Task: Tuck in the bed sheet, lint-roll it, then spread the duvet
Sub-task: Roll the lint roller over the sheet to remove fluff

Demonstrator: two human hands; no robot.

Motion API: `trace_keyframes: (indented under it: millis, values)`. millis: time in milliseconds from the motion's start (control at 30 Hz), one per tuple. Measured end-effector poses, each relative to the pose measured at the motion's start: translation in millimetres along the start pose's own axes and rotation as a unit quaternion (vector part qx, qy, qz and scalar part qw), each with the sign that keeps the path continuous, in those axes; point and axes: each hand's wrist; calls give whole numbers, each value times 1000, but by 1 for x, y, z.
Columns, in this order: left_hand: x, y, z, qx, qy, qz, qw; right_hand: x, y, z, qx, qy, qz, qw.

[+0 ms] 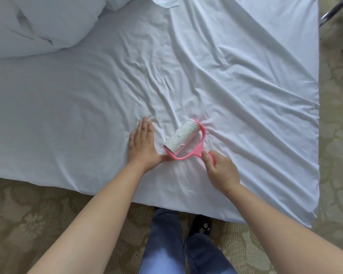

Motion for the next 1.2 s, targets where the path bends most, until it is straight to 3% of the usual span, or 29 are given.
trace_keyframes:
  millis: [200, 400, 533, 767, 1033, 1200]
  values:
    - [-6, -1, -18, 35, 94, -69, 993, 9, 5, -29, 7, -109, -15, 994]
    - [-12, -1, -33, -65, 102, -79, 989, 25, 26, -78, 8, -136, -4, 991]
    - [-14, 5, -34, -59, 96, -95, 989, 32, 40, -113, 16, -123, -12, 992]
    - [-18, 12, -32, -67, 104, -152, 981, 29, -7, -66, 89, -121, -17, 989]
    - [-8, 16, -42, -42, 67, -166, 983, 45, 35, -120, 52, -119, -9, 991]
    - [-6, 19, -39, -70, 78, -173, 979, 39, -3, -76, 83, -122, -21, 989]
Point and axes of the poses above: each hand's wrist, its own y-axis towards the middle knuckle, its own x-axis out of the palm, z = x × y, and after that the axes turned 12 degrees about x, right-handed
